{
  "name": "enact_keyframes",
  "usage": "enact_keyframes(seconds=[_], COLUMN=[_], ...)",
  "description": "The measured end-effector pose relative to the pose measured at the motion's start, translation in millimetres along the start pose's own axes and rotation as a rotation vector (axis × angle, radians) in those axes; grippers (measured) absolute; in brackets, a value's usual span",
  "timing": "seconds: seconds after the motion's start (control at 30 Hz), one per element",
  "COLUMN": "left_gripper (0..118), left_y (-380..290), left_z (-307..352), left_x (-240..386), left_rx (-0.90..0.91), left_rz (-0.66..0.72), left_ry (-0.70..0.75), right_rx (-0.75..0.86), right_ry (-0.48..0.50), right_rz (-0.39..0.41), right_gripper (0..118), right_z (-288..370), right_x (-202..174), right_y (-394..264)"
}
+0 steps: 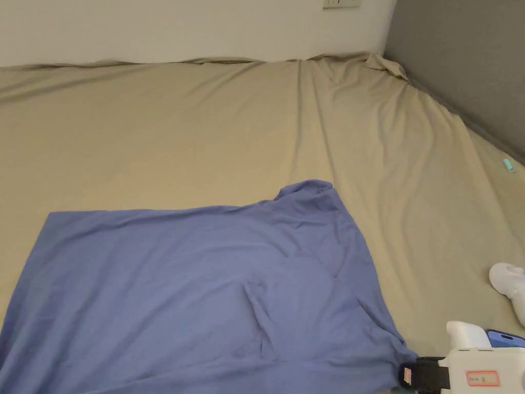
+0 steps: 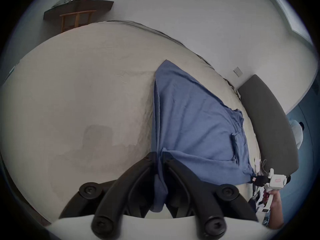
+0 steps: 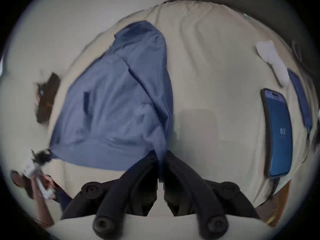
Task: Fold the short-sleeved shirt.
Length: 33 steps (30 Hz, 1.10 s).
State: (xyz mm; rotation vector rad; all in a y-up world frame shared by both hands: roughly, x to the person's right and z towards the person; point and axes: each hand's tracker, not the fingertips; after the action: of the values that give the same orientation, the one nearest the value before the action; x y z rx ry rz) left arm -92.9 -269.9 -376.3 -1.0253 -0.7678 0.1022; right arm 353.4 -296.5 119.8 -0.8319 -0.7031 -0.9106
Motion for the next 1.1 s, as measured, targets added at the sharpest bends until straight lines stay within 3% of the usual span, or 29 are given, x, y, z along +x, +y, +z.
enact_keyframes(seconds=[0.13, 0.17, 0.27, 0.37, 0.53, 0.57, 0.63, 0.77, 0.97, 1.1], left_gripper=[4, 4, 4, 4, 4, 4, 4, 4, 4, 4], left_y=[11.3, 16.7, 34.5, 64.8, 121.3, 132.1, 151.1, 171.0, 169.9, 153.8], left_z=[1.1, 2.0, 2.4, -5.8, -51.2, -62.6, -87.4, -141.2, -211.6, -218.7], left_x=[-1.1, 0.9, 11.0, 22.0, 35.1, 39.8, 53.7, 67.5, 68.0, 67.5], left_rx=[-0.010, -0.009, -0.022, -0.032, -0.005, -0.006, 0.017, 0.014, -0.079, -0.048], left_rz=[0.059, 0.057, 0.079, 0.106, 0.182, 0.169, 0.096, 0.105, 0.067, 0.002], left_ry=[-0.032, -0.032, -0.034, -0.028, -0.080, -0.072, -0.027, 0.003, 0.145, 0.167], right_rx=[0.078, 0.084, 0.113, 0.119, 0.121, 0.118, 0.114, 0.129, 0.095, 0.096], right_ry=[0.114, 0.143, 0.172, 0.209, 0.166, 0.159, 0.121, 0.059, -0.089, -0.161], right_rz=[-0.147, -0.171, -0.185, -0.236, -0.330, -0.340, -0.354, -0.376, -0.270, -0.177], right_gripper=[5, 5, 5, 5, 5, 5, 5, 5, 5, 5], right_z=[21.4, 28.5, 37.6, 31.5, -12.8, -28.7, -48.0, -79.8, -116.8, -129.3], right_x=[-6.0, -21.6, -48.2, -51.0, -67.3, -47.2, -43.6, -47.5, -63.1, -69.9], right_y=[24.9, 28.9, 49.4, 91.1, 145.6, 159.4, 177.7, 195.9, 200.1, 192.8])
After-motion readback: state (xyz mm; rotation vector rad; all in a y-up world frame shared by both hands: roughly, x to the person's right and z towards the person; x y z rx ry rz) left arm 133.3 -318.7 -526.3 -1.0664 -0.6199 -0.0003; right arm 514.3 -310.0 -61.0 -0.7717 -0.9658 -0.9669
